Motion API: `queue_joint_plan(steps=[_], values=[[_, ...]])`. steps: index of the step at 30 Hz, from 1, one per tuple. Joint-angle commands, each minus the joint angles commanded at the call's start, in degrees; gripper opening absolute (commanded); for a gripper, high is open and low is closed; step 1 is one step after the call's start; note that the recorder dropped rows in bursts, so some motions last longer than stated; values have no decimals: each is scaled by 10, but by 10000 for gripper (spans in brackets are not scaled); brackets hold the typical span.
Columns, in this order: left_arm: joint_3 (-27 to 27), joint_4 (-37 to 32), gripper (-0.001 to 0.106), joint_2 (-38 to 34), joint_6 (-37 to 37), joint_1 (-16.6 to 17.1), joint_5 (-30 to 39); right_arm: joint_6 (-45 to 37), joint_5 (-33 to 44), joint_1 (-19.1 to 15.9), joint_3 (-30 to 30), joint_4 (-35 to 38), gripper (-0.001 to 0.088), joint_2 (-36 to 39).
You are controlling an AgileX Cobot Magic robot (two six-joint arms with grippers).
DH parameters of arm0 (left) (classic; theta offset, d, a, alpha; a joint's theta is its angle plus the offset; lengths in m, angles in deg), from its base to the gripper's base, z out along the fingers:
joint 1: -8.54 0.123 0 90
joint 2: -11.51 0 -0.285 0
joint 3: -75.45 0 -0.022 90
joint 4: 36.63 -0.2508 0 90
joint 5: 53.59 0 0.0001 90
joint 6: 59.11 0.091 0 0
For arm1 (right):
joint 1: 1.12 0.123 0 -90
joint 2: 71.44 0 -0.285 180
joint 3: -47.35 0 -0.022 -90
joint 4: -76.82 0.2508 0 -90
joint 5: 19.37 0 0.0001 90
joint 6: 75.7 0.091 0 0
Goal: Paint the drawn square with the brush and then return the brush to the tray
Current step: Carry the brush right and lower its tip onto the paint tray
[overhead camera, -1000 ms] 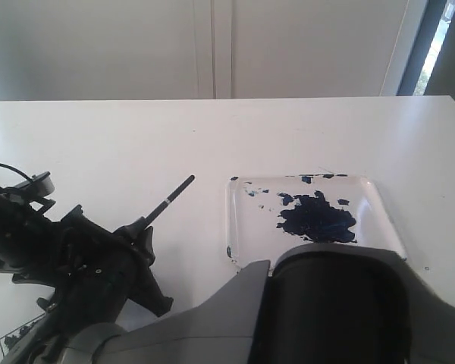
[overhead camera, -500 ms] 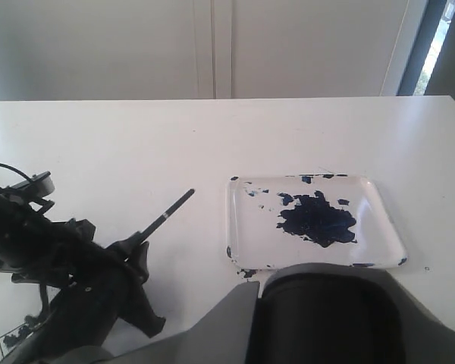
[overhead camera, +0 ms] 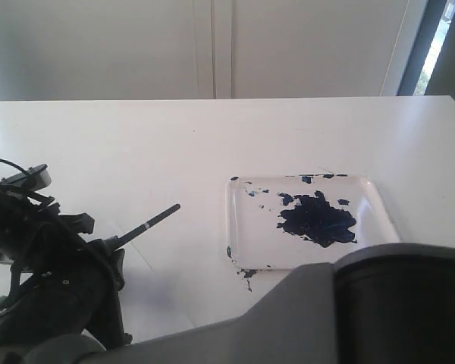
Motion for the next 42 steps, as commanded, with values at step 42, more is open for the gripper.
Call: queue_joint_plan(steps=[42], values=[[-136, 38, 479, 486, -15, 99, -36, 670, -43, -101, -358, 27, 0, -300]])
